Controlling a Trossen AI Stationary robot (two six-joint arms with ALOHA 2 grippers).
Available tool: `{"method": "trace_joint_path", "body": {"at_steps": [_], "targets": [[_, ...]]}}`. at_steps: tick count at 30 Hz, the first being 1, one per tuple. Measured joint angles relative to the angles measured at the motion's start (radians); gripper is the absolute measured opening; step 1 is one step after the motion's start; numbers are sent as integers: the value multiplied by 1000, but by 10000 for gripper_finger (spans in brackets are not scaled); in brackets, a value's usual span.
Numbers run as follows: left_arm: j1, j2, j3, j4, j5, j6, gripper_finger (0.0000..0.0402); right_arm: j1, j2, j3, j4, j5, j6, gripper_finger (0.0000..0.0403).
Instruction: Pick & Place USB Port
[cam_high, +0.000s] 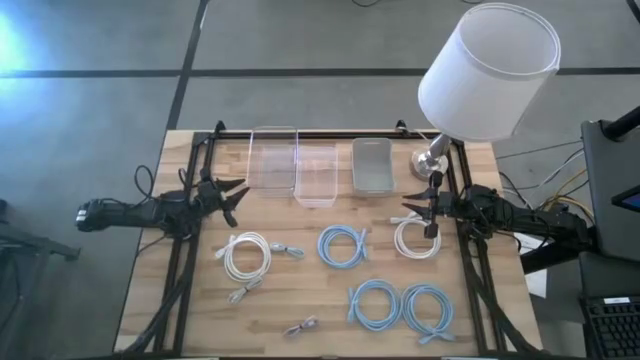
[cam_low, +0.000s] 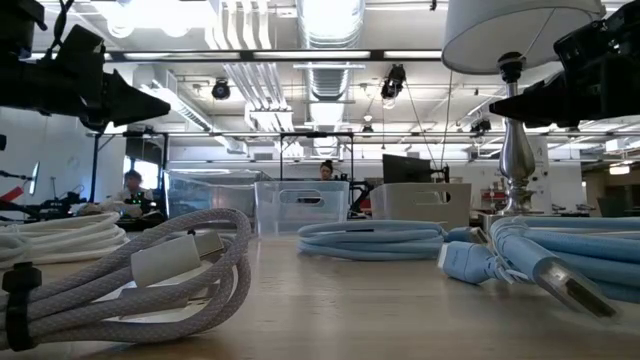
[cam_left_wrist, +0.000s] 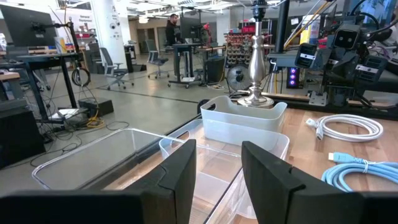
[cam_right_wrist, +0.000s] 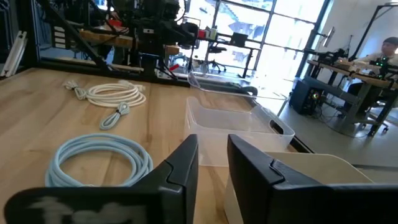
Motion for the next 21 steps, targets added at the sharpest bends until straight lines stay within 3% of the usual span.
{"method": "trace_joint_path", "body": {"at_steps": [9, 21], "targets": [[0, 0, 0, 0, 0, 0, 133, 0, 0, 0, 0, 0, 0, 68], [1, 0, 0, 0, 0, 0, 133, 0, 0, 0, 0, 0, 0, 84]]}}
